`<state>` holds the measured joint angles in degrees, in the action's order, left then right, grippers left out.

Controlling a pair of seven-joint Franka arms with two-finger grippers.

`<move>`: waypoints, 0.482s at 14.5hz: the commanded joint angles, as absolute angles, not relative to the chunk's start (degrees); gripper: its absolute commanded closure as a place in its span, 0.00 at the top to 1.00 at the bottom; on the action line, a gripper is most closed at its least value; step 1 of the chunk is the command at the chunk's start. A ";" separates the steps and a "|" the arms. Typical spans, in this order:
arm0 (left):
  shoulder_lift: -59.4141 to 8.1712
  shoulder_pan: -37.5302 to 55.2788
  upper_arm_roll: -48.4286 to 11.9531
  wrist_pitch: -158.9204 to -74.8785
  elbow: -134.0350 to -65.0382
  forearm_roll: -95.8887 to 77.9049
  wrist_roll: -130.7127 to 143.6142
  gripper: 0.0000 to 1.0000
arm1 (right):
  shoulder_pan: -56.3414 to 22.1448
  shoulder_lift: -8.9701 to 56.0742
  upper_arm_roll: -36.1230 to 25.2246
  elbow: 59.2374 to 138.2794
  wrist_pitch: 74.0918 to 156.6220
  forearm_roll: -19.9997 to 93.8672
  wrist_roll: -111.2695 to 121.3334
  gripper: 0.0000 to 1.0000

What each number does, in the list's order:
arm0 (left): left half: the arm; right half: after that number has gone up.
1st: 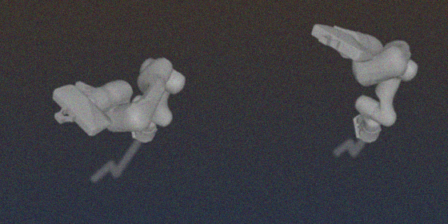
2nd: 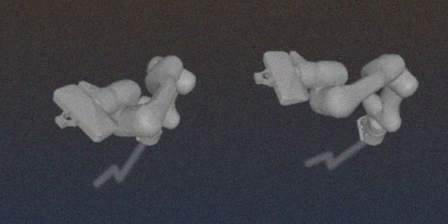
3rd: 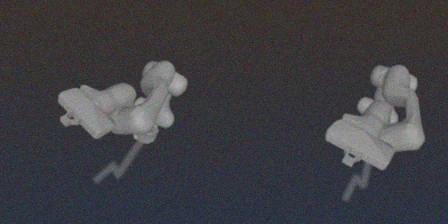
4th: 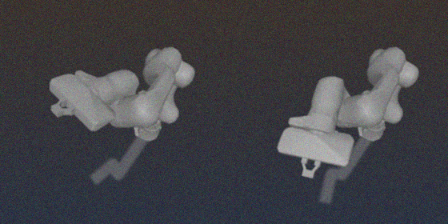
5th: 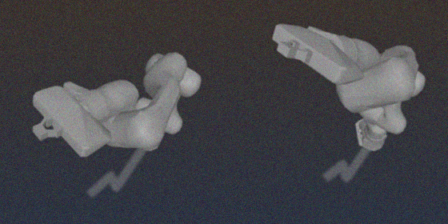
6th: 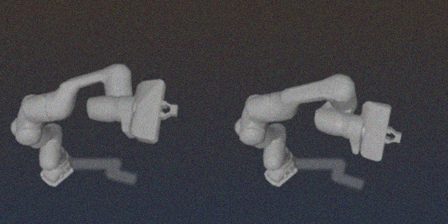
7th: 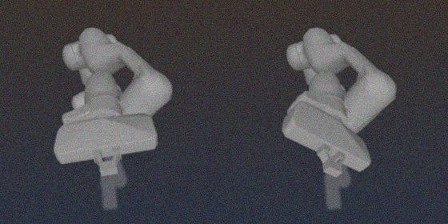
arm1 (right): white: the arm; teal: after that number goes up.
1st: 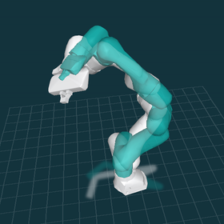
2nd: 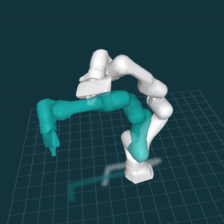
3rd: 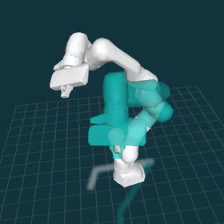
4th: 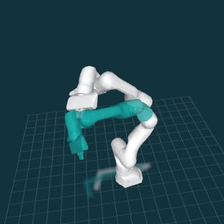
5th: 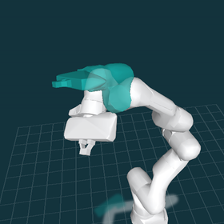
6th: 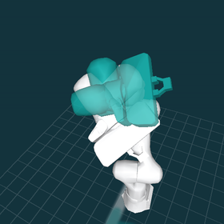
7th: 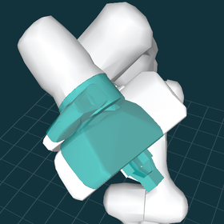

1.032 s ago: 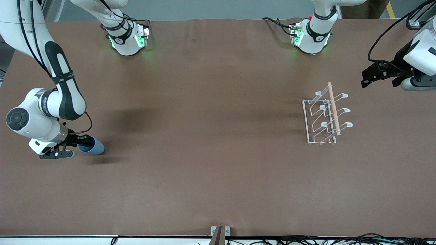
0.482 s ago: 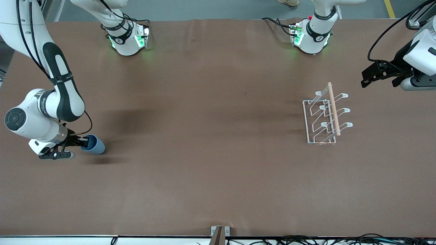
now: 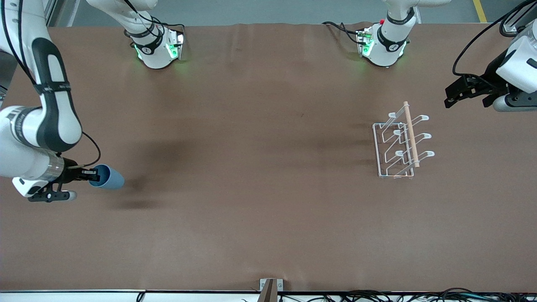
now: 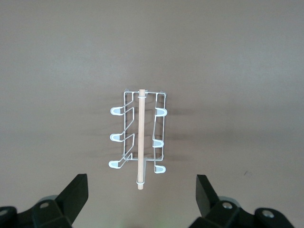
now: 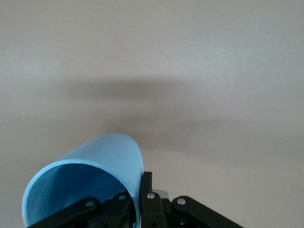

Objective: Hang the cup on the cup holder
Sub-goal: 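Lift the blue cup with the right gripper while the left gripper approaches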

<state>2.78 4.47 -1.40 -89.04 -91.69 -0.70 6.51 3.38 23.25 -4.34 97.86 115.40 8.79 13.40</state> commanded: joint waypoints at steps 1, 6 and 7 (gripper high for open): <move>2.90 4.57 -1.58 -88.59 -91.32 0.26 6.68 1.00 | -0.16 17.51 -4.04 99.40 109.45 14.30 13.18 0.01; 2.64 4.57 -1.50 -88.59 -91.14 0.26 6.59 1.00 | -0.96 14.59 -0.44 99.67 98.89 32.14 12.83 0.01; 2.64 4.57 -1.49 -88.59 -91.14 0.18 6.42 1.00 | -2.27 14.68 0.34 99.84 98.44 35.65 12.83 0.01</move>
<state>2.78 4.47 -1.43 -89.04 -91.68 -0.70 6.51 -1.52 15.50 -0.67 97.93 99.15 30.03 12.83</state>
